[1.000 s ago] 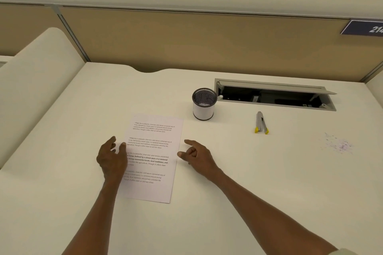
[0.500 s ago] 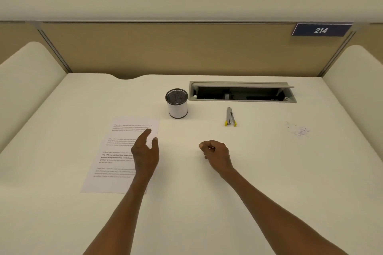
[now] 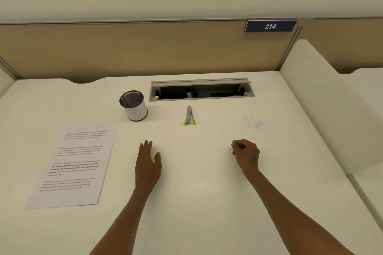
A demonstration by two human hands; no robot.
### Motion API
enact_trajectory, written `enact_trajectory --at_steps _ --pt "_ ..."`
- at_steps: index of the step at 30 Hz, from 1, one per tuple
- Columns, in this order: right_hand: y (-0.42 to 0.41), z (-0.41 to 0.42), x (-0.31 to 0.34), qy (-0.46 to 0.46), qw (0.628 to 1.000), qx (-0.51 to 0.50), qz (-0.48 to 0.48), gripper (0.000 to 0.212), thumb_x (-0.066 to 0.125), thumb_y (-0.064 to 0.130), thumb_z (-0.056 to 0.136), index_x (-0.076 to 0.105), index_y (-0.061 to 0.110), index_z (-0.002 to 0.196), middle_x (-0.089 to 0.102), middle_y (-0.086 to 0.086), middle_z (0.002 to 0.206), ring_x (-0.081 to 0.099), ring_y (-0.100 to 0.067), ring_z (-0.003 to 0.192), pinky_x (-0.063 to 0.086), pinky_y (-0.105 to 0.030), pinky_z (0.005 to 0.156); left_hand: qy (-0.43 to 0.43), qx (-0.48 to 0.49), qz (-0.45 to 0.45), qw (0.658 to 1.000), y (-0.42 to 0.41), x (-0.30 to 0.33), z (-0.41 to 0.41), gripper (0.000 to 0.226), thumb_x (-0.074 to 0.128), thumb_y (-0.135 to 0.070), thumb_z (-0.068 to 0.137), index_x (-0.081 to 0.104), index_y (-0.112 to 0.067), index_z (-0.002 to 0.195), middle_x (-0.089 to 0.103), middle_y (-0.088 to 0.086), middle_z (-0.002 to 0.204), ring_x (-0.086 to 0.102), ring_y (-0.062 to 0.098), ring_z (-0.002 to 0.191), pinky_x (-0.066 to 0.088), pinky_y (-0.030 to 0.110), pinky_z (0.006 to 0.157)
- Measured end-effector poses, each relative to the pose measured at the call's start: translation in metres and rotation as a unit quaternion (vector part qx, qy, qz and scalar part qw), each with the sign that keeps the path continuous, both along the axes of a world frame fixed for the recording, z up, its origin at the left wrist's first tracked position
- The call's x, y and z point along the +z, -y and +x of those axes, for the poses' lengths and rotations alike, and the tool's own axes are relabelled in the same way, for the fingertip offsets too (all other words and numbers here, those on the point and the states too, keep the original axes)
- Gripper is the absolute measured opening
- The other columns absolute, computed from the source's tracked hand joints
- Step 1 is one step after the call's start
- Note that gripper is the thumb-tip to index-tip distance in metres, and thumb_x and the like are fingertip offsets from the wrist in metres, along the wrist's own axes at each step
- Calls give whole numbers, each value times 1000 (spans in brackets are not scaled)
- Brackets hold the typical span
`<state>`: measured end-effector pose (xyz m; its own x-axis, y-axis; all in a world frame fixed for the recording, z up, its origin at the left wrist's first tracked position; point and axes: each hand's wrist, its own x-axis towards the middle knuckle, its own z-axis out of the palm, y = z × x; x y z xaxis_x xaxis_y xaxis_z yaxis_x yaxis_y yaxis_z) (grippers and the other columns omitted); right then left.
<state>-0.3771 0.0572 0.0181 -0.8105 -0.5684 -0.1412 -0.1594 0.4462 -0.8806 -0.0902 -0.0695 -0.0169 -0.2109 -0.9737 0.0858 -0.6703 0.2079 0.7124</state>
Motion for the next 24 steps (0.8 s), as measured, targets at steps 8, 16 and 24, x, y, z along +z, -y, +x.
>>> enact_trajectory --at_steps 8,16,24 --pt "19 -67 -11 -89 994 27 52 10 64 4 85 72 3 90 73 -11 87 68 -24 83 41 -19 72 173 -44 -13 984 -9 -24 -10 79 30 -56 99 22 -4 157 6 11 169 3 24 157 6 38 126" --pt "47 -92 -8 -148 982 75 92 16 64 3 85 74 2 97 73 -12 100 66 -25 94 44 -22 79 179 -27 -7 983 -10 -21 -13 83 22 -62 96 21 -8 158 5 4 169 1 18 157 4 34 126" --pt "62 -109 -11 -223 933 212 189 20 52 -5 75 65 8 67 69 -8 75 63 -26 76 46 -28 64 183 -22 -14 983 -10 -22 -12 78 27 -57 98 27 -7 157 10 6 169 6 19 157 8 36 126"
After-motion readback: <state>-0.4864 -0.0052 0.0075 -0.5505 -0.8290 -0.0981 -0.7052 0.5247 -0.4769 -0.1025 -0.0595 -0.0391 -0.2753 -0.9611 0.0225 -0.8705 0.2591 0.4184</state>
